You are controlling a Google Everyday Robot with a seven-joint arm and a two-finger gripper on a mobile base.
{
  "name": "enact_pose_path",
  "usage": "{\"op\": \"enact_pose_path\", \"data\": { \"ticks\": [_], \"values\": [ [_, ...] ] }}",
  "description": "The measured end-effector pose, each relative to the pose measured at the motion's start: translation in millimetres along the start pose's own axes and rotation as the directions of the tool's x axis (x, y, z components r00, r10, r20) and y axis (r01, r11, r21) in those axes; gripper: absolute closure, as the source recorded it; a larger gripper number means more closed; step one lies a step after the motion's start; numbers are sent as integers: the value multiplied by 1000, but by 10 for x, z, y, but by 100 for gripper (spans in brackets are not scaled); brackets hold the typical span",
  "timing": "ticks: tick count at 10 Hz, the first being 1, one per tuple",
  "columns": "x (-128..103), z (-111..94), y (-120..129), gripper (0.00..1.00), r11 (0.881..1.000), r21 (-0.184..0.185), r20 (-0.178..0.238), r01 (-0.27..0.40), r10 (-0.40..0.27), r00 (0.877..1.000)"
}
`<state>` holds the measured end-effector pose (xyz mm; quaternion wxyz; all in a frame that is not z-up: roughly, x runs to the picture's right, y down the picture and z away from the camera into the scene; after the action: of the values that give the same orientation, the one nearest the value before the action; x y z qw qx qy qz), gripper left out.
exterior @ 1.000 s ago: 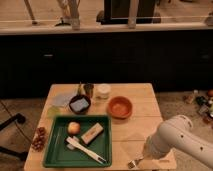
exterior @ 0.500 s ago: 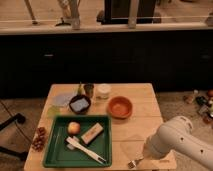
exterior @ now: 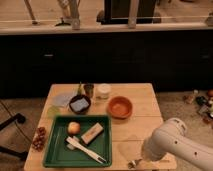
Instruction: Place fork in red bowl
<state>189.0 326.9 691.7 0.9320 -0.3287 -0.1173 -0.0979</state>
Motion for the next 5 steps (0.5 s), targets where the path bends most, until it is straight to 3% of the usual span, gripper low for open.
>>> {"op": "enact_pose_path", "data": {
  "ticks": [5],
  "values": [
    [9, 43, -1, 20, 1000, 8, 16, 6, -6, 1000]
  ]
}}
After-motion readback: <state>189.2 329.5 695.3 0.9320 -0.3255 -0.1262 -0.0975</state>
